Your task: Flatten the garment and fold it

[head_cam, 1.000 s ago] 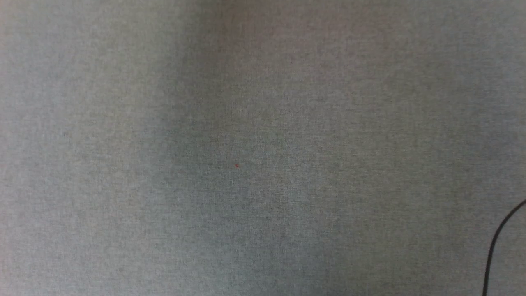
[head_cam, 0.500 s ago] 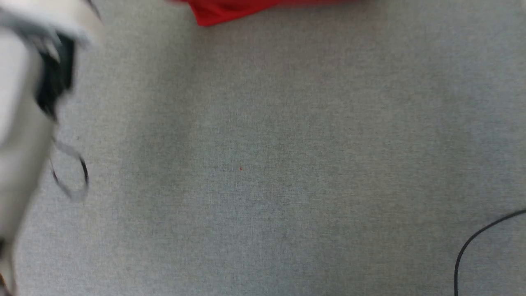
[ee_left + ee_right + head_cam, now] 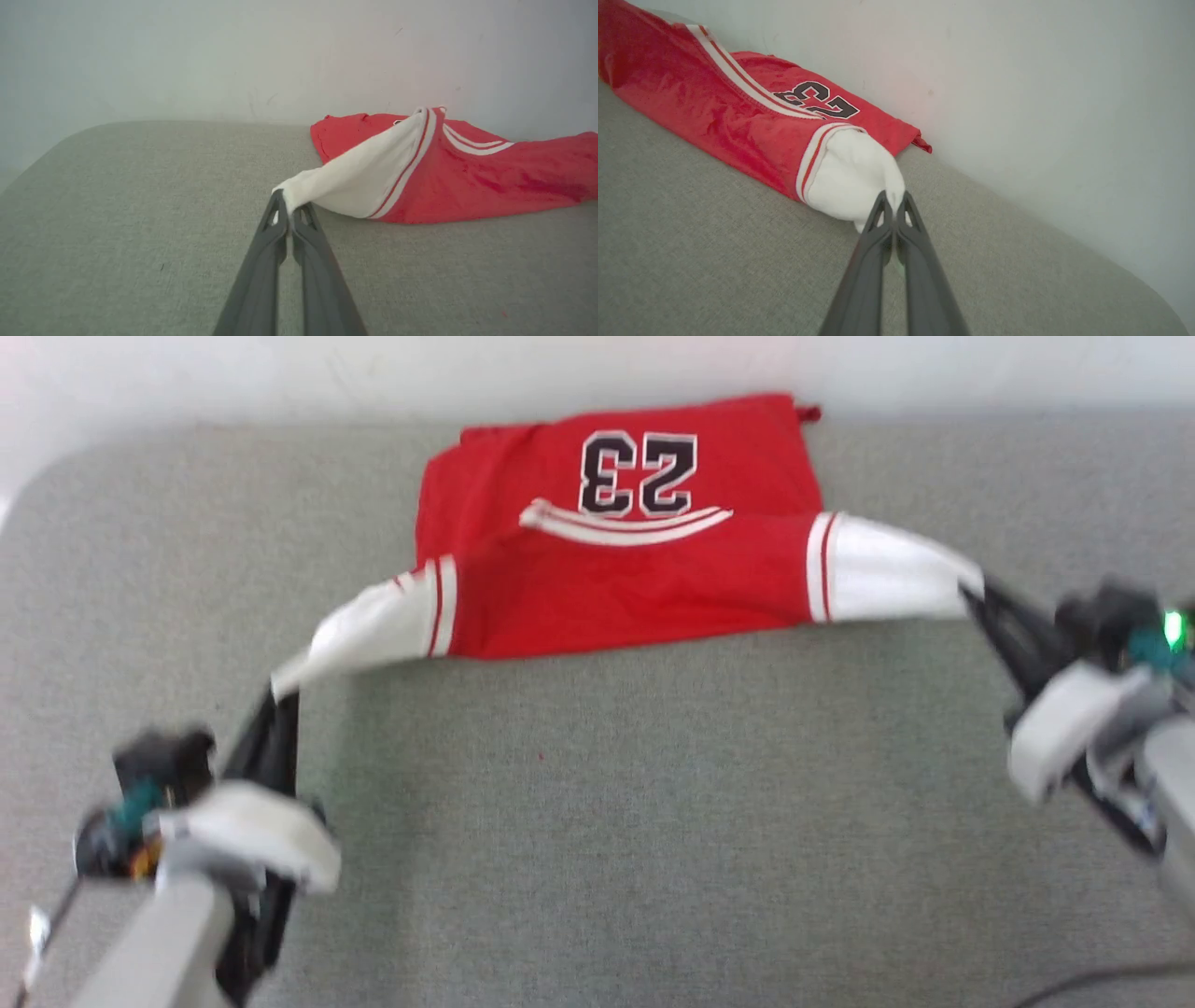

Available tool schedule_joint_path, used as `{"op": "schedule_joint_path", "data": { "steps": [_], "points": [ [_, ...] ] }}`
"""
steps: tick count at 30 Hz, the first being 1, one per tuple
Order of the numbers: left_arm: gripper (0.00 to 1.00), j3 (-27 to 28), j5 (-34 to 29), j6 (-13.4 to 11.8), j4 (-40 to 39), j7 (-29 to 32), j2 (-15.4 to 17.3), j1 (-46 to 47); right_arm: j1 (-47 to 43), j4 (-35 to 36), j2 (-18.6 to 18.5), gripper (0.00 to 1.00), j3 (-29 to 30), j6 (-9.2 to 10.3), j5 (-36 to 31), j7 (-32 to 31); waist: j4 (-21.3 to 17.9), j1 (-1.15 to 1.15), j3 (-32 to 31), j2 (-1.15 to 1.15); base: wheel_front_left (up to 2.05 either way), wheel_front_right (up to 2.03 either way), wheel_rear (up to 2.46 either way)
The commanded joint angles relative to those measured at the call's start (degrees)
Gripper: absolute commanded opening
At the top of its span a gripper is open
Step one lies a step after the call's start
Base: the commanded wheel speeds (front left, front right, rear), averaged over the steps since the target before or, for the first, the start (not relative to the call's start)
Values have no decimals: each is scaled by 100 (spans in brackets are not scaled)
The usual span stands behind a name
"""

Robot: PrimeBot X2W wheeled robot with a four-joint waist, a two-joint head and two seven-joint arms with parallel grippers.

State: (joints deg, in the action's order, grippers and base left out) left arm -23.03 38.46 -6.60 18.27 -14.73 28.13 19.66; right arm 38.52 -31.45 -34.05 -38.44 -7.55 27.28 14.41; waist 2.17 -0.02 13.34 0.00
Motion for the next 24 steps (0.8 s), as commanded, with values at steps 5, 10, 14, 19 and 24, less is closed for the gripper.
{"op": "schedule_joint_path", "data": {
  "steps": [5,10,14,19,24],
  "points": [
    [0,219,-151,14,-113,-27,-42,-1056,-1084,231,-181,0,277,6,119,2,-47,2,-720,0,0,0,0],
    [0,244,-178,-97,-174,-27,-33,-1774,-2071,466,-274,0,811,6,187,-94,-51,2,-1074,0,0,0,0],
    [0,340,-147,-286,-288,-27,-6,-2301,-2873,814,-237,0,1159,6,140,-280,-98,2,-1277,0,0,0,0],
    [0,525,-39,-476,-464,-27,38,-2975,-3807,1267,-216,0,1685,6,1,-554,-146,2,-1412,0,0,0,0],
    [0,587,67,-615,-657,-17,52,-3513,-4617,1570,-211,0,2124,6,-136,-840,-151,2,-1466,0,0,0,0]
  ]
}}
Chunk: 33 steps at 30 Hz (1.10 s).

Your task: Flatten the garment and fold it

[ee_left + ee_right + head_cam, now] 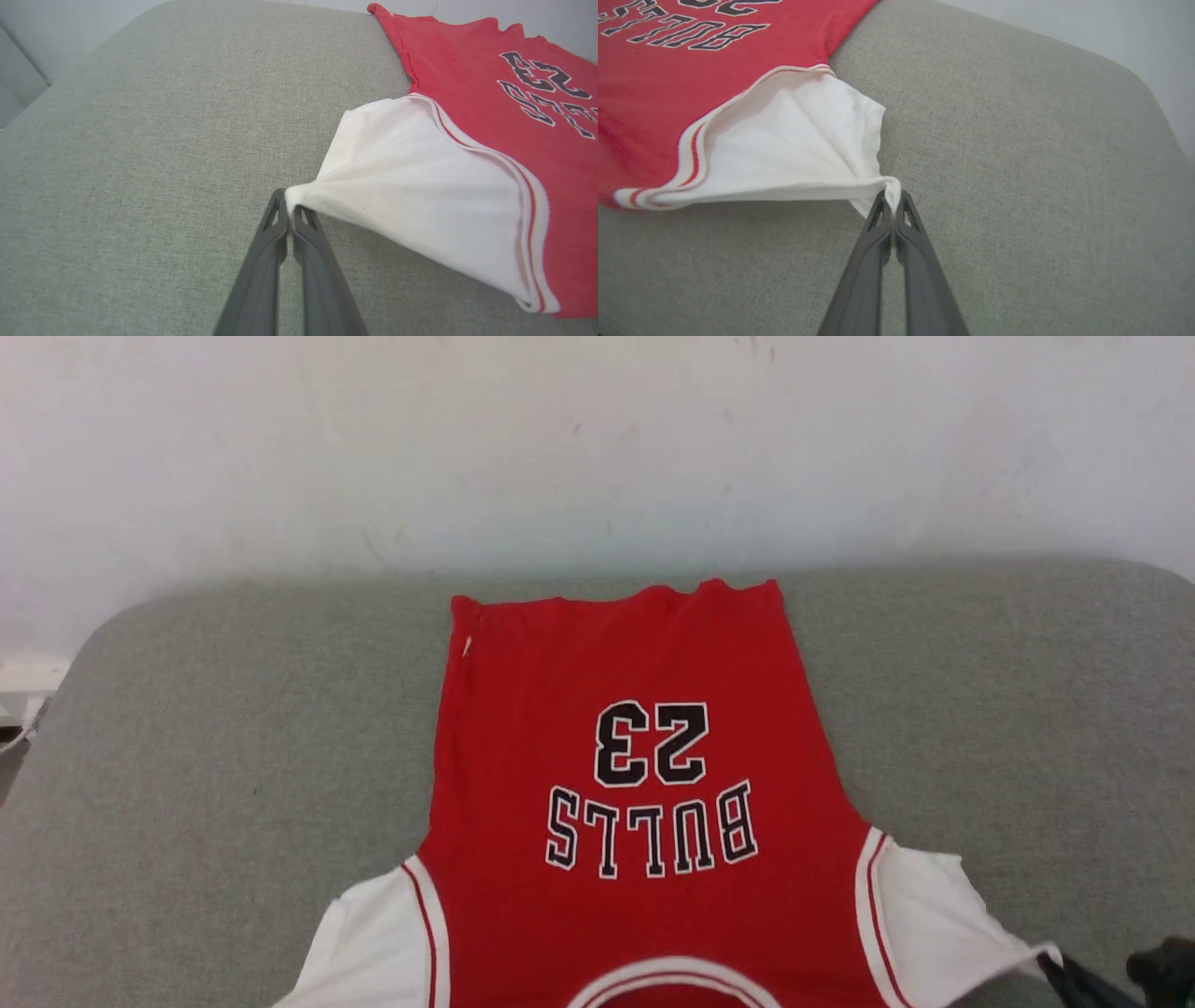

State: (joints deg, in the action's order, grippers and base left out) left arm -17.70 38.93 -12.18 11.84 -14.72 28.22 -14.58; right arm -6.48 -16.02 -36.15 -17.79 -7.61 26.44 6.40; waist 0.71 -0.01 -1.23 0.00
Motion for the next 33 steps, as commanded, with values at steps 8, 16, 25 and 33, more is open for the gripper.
{"op": "schedule_joint_path", "data": {
  "steps": [8,16,25,33],
  "points": [
    [0,-11,73,-52,109,6,-3,-308,-928,117,91,0,104,12,-170,-527,43,1,38,0,0,0,0],
    [0,0,13,72,177,-13,-98,-114,-596,383,190,100,174,12,-149,-555,56,1,32,0,0,0,0],
    [0,144,-201,162,-72,-26,-169,16,568,1343,-126,100,1037,12,-65,-930,210,1,127,0,0,0,0],
    [0,194,-457,270,-294,-27,-305,241,2402,1572,-281,100,865,12,103,-1655,598,1,546,0,0,0,0]
  ]
}}
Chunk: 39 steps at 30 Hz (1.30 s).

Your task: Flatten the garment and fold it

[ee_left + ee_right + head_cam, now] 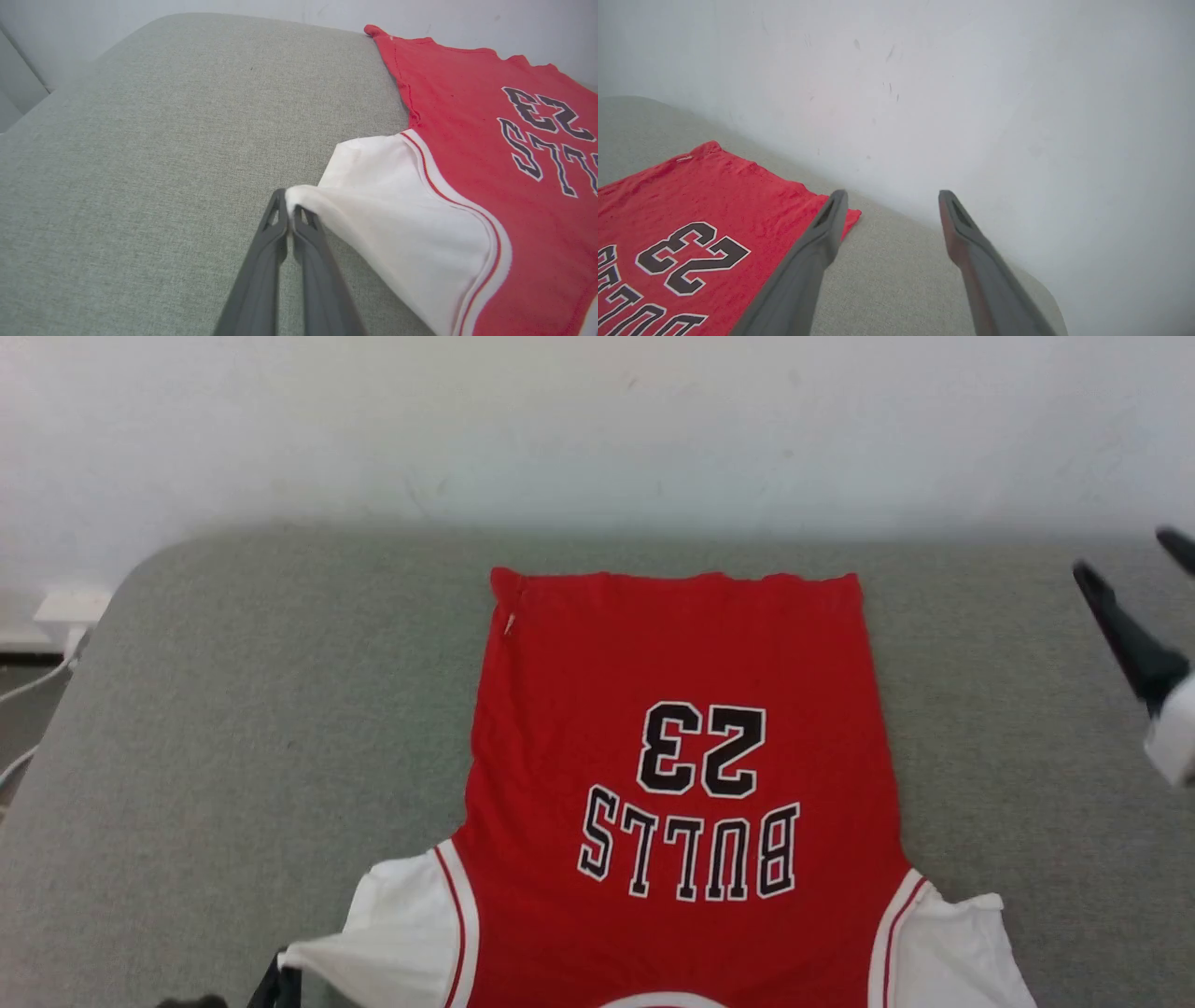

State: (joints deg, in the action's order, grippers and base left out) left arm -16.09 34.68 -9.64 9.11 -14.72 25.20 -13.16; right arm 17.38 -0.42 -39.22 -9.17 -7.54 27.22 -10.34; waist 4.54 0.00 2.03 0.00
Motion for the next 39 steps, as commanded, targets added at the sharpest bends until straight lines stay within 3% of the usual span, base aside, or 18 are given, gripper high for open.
{"op": "schedule_joint_path", "data": {
  "steps": [1,10,15,19,28,38,39],
  "points": [
    [0,31,-73,38,-33,-27,-34,162,328,-71,49,100,-115,5,77,-164,279,0,298,0,0,0,0],
    [0,20,-492,329,-33,-28,-434,812,2818,-1701,270,100,-1032,5,653,-2430,940,0,1130,0,0,0,0],
    [0,44,-753,520,7,-28,-708,1131,3588,-2433,160,100,-1500,5,1026,-4063,1250,0,1578,0,0,0,0],
    [0,77,-929,691,29,-28,-976,1381,4034,-2927,56,100,-1532,5,941,-4802,1471,0,1964,0,0,0,0],
    [0,188,-1337,1000,-10,-28,-1460,1811,4631,-3646,224,100,-1301,5,289,-5010,1786,0,2673,0,0,0,0],
    [0,441,-1638,1195,135,-28,-1700,1900,4265,-4201,372,100,-1306,5,71,-4790,1846,0,2811,0,0,0,0],
    [0,466,-1658,1212,152,-28,-1715,1897,4217,-4209,364,75,-1375,5,81,-4833,1840,0,2800,0,0,0,0]
  ]
}}
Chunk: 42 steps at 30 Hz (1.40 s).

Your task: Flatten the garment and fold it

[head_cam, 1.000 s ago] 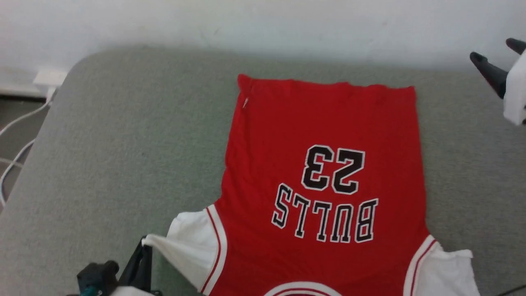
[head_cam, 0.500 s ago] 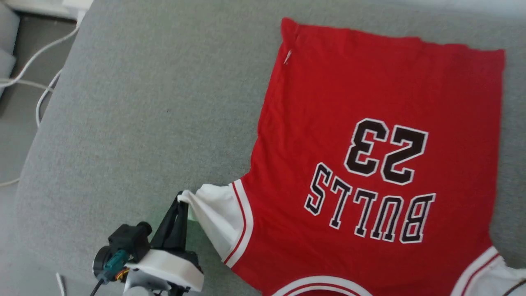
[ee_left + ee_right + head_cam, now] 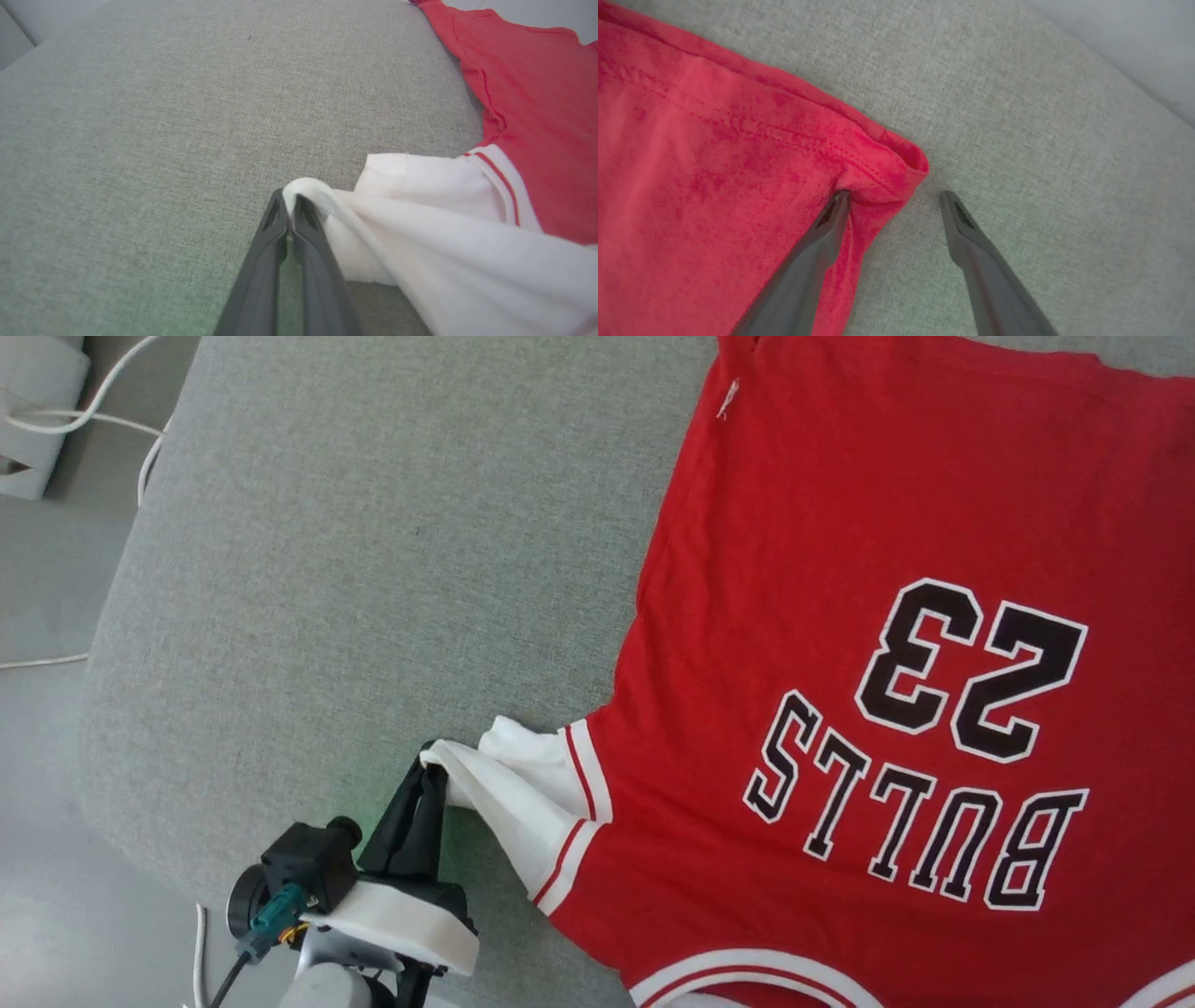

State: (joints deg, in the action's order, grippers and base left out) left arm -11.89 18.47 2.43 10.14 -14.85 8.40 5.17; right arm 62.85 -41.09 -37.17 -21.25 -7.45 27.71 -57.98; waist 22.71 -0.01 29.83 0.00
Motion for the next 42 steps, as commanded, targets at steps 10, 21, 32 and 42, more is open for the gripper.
{"op": "schedule_joint_path", "data": {
  "steps": [10,21,32,42],
  "points": [
    [0,329,-171,68,261,-15,-51,-165,-337,-31,90,0,-533,-3,229,383,-228,1,-571,0,0,0,0],
    [0,585,-183,-7,396,-4,196,-854,-683,721,-159,0,-1043,-3,1356,1293,-815,1,-1885,0,0,0,0],
    [0,790,-38,-176,245,86,375,-1502,-2212,2713,-1941,0,-1827,-3,2334,1338,-1454,1,-2424,0,0,0,0],
    [0,819,45,-217,226,101,428,-1680,-4449,3683,-3044,0,-1899,-3,2986,1691,-1838,1,-2508,0,0,0,0]
  ]
}}
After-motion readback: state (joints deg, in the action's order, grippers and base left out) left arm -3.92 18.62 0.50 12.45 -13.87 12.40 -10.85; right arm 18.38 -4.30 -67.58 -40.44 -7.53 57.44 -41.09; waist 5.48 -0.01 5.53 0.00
